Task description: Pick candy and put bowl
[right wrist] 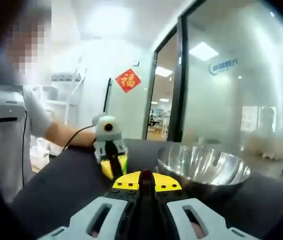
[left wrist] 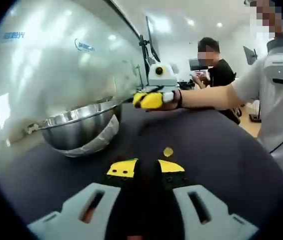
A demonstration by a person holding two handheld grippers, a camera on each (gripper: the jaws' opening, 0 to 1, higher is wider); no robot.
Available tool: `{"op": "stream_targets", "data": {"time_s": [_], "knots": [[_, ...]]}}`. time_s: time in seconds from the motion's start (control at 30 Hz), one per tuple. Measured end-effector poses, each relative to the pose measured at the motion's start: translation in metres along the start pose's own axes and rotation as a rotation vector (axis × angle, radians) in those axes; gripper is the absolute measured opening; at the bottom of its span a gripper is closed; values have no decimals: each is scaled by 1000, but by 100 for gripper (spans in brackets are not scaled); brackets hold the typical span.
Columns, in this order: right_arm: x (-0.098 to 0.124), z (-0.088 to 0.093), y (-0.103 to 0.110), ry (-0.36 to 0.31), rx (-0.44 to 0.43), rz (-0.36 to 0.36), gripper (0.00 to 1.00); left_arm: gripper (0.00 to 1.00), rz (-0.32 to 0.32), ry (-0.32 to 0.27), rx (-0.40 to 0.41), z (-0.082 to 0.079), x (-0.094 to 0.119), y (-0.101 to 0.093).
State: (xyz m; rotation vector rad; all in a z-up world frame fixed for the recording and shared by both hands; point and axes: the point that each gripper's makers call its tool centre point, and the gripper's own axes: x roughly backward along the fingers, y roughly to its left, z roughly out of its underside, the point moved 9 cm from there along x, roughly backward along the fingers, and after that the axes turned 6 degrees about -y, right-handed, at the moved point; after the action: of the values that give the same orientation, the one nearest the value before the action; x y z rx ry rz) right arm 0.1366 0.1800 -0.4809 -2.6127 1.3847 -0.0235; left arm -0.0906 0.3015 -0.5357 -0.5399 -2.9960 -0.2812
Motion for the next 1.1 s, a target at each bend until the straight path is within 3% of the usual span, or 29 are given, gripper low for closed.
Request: {"op": "stream_targets", "data": {"time_s": [0.17,0.3,0.37,0.47,0.6,0.77,0.87,0.93,1.0,1.03,1.07,1.1], "knots": [[-17,-24,-36,66,66,97,3,9,20,17,-11,2,-2,-5],[-32,-31,-59,107,121,185,4,9,23,24,-15,2,-2,-6],[-37,-26,-70,126,82,260,4,9,23,23,-16,2,-2,-7],[-41,-20,-76,89,6,299,7,9,26,27,-20,3,-2,-8],[-41,-16,-74,94,-5,283,11,9,34,36,-27,3,-3,-10],[-34,-18,-58,117,67,218,11,9,32,30,-39,0,2,-11],[-13,-16,-31,85,52,106,11,9,50,17,-31,-4,13,-11],[5,-1,-11,133,17,-16,11,9,32,8,-24,-6,19,-5],[21,4,6,115,26,-89,14,9,6,19,-25,-6,26,2],[33,16,15,188,-28,-114,14,9,3,19,-29,-7,30,3],[38,19,18,214,-21,-104,14,8,15,34,-13,-7,35,4],[40,19,18,192,32,-71,14,8,15,35,-2,-6,37,5]]}}
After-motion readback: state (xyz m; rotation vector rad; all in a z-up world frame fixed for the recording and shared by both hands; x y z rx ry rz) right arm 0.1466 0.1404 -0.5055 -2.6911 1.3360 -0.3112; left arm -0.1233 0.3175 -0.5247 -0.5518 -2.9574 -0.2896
